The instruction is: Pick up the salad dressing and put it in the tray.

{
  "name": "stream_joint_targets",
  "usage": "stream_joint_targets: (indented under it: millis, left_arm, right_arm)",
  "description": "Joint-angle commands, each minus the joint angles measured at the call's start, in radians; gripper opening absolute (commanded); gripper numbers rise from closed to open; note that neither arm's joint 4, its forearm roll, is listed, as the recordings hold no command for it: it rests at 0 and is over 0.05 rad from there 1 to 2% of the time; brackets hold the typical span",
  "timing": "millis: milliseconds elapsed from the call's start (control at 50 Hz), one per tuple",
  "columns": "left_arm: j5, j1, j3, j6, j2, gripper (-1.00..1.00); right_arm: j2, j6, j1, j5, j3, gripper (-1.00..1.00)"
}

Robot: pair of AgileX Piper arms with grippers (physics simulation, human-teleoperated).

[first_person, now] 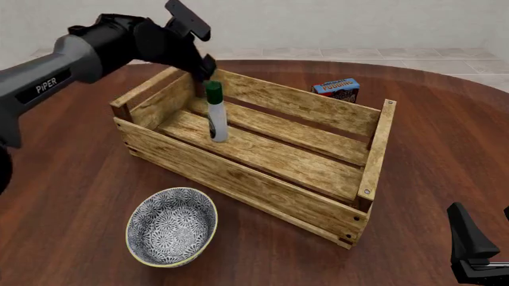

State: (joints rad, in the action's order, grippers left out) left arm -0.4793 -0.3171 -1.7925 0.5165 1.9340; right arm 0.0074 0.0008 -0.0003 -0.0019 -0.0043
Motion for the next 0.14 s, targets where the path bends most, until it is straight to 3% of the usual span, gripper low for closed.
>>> stream_joint_targets:
  millis: [20, 140]
  left_arm:
    - [-0.04, 0.005, -0.03, -0.008, -0.068, 1.0]
    - [-0.056, 0.01, -0.039, -0.014, -0.108, 1.0]
  right_arm:
    - [0.0, 0.0, 0.0, 0.0, 0.0, 1.0]
    - [0.0, 0.0, 0.0, 0.0, 0.0, 1.0]
